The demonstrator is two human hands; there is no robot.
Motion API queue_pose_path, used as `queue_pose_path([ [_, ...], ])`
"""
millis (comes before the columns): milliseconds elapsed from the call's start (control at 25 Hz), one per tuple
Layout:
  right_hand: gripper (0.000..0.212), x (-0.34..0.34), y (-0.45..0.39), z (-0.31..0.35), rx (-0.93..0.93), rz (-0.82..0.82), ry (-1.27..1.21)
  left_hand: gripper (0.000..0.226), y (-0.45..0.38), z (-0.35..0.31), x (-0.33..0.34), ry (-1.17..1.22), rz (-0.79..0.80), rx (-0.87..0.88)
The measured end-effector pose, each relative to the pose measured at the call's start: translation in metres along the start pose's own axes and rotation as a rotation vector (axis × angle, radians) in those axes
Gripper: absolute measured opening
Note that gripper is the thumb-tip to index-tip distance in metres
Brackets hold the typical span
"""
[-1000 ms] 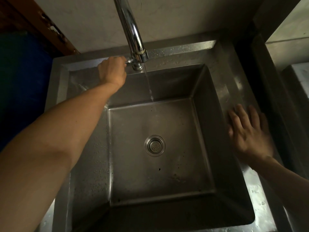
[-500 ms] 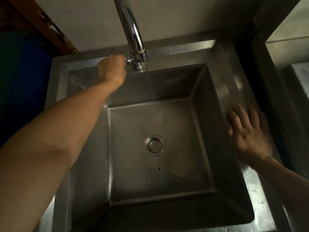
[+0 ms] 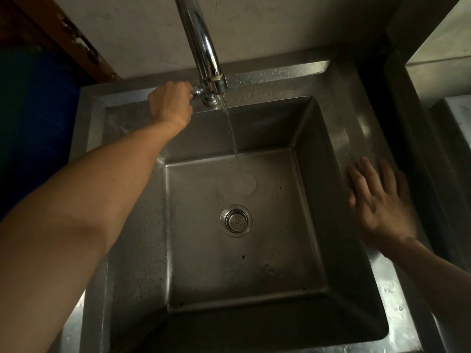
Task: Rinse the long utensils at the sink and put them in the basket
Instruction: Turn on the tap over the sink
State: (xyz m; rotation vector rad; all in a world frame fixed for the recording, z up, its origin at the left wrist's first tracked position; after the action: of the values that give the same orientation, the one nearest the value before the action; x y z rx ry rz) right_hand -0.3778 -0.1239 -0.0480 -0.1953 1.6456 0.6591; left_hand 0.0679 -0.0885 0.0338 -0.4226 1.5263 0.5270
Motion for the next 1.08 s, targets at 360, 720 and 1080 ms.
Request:
queue_pose_path([
  [360, 0.064, 0.001, -0.001, -0.001, -0.005, -0.025, 0.008, 0.016, 0.001, 0.001, -0.002, -0.003, -0.021, 0.010],
  [720, 0.073, -0.026, -0.002, 0.011, -0.016, -0.102, -0.114, 0.058, 0.050, -0.001, -0.011, 0.186, -0.085, 0.060],
  [1080, 0.074, -0.206, 0.030, 0.089, -0.198, -0.466, -0.215, 0.083, 0.136, -0.009, -0.125, 0.116, -0.248, 0.126],
])
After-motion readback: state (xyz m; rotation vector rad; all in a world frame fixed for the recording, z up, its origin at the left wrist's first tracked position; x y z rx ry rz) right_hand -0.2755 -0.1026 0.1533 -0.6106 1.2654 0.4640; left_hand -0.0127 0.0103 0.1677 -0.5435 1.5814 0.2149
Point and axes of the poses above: each hand's wrist, its own y-axis away from the middle knuckle, its own x-axis out of the palm, z = x × y, the point moved 8 cm from there along -y, towards the middle knuckle, and after that the axes turned 7 degrees about z, right-handed, at the moved point
